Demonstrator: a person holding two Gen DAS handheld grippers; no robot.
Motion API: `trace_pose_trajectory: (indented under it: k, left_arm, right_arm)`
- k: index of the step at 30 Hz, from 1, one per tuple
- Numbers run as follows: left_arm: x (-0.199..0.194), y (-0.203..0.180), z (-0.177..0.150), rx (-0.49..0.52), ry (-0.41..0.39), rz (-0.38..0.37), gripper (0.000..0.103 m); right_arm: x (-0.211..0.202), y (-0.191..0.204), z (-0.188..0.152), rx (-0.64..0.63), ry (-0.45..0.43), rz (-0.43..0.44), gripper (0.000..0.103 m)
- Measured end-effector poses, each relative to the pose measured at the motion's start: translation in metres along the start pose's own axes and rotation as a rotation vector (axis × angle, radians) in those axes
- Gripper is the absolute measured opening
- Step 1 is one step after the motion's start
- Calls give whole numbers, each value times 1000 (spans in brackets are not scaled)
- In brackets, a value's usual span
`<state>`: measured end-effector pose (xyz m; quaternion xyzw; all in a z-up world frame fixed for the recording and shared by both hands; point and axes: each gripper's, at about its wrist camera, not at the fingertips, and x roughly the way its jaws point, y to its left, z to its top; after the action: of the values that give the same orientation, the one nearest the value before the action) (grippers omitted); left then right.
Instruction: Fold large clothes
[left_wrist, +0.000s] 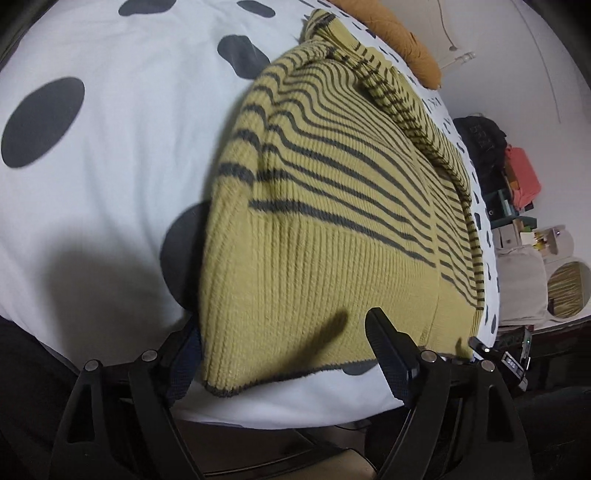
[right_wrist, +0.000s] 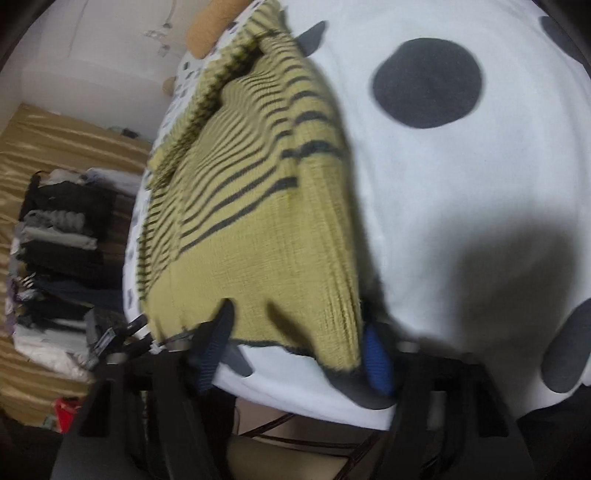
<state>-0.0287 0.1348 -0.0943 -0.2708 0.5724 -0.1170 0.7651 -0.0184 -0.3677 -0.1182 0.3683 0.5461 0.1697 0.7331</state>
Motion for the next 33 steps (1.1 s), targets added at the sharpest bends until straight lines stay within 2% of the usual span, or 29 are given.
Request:
trace_pose_trajectory:
  k: [1, 2, 4, 6, 7, 8, 12, 15, 17, 19, 23, 28, 33]
  left_arm:
    - [3, -1, -2, -4, 2, -5, 74]
    - [4, -1, -4, -9, 3, -5, 60]
    - [9, 4, -2, -29, 21, 6, 39]
    - [12, 9, 1, -60, 28, -16, 28]
    - [10, 10, 3, -73, 31, -53, 13]
    - [6, 10, 5, -71, 30, -78, 12]
    - [-10, -4, 18, -31, -19, -112, 12]
    - [-33, -19, 44, 0, -101, -158, 12]
    - [-42, -34, 74, 42, -142, -163, 12]
    - [-43, -48, 106, 79, -168, -132, 12]
    - [-36, -72, 173, 129, -207, -106, 12]
    - [-11, -107, 265, 188, -239, -44, 12]
    - [26, -135, 361, 185, -269, -10, 12]
  right_arm:
    - [3, 1, 0, 0, 26, 24, 30]
    - [8, 4, -1, -8, 40, 32, 27]
    - [16, 5, -3, -21, 56, 18, 27]
    - [26, 7, 0, -9, 68, 31, 27]
    - [28, 11, 0, -15, 67, 43, 18]
    - [29, 17, 2, -26, 68, 58, 15]
    - [13, 40, 9, -98, 14, 85, 14]
    - [-5, 57, 25, -134, -46, 99, 14]
    - [-15, 74, 45, -164, -95, 94, 14]
    - [-19, 87, 68, -184, -137, 85, 14]
    - [-15, 108, 132, -218, -196, 52, 14]
    - [-3, 128, 200, -263, -241, 12, 14]
    - [20, 141, 289, -269, -283, -22, 14]
